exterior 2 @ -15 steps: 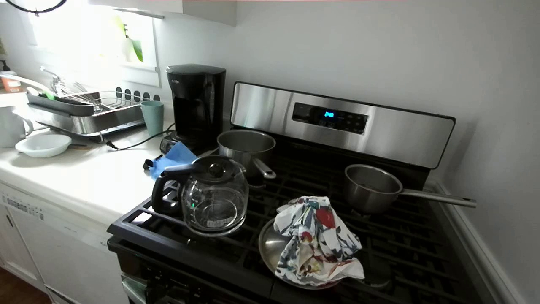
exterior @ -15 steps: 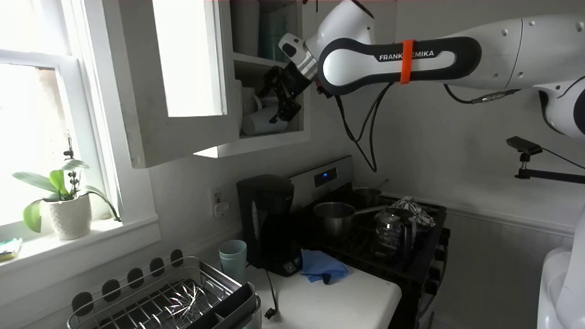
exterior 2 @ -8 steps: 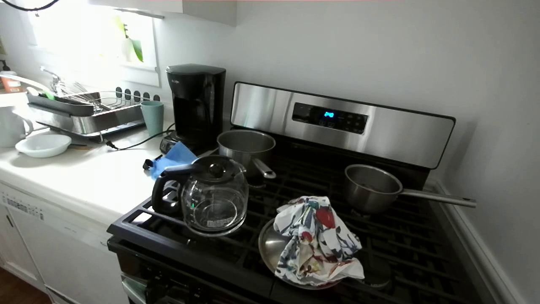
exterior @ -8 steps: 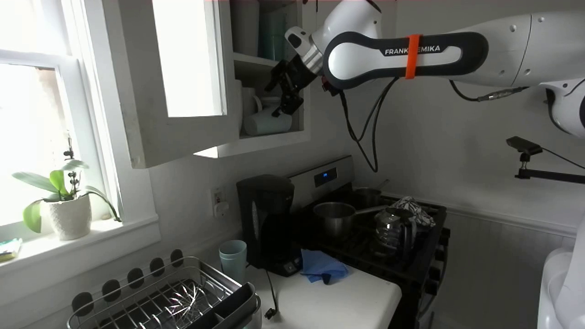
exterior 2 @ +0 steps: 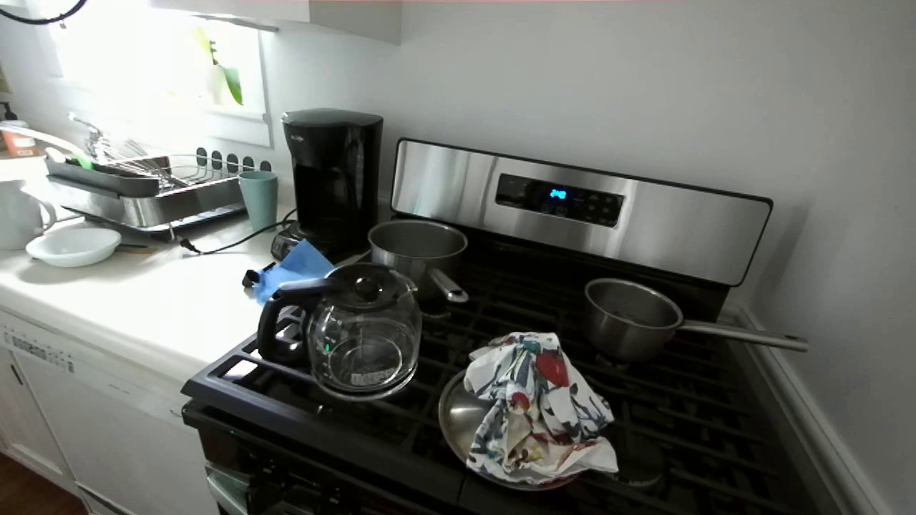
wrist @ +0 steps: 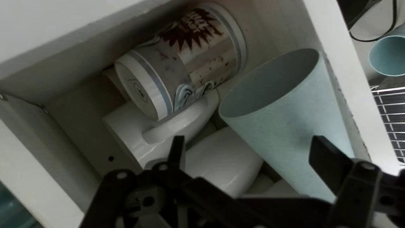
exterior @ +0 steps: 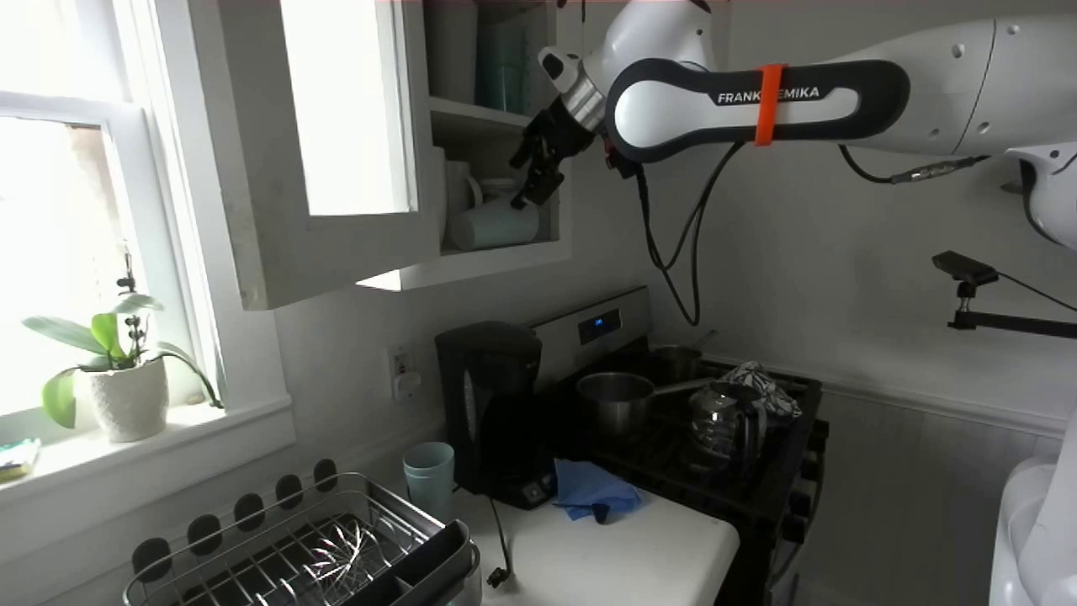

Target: Move the greenish cup to the lower shelf and put it upright

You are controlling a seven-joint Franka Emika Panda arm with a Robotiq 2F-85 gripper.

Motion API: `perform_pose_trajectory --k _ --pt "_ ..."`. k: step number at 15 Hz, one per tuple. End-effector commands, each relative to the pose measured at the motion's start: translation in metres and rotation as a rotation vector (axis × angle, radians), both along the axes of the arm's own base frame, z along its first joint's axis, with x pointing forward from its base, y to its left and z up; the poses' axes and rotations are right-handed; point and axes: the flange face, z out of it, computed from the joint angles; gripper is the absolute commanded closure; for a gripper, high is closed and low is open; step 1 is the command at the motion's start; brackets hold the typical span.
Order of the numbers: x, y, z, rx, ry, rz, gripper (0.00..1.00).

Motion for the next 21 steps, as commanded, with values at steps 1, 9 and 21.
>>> perform_pose_trajectory --k 1,9,21 --pt "-0.004 -0.004 0.002 0.049 0.016 -0.082 0.0" --pt "-0.003 -0.01 -0.006 0.206 0.103 -0.145 0.0" --pt "0.002 -0.042 -0.011 0.568 0.225 -0.159 0.0"
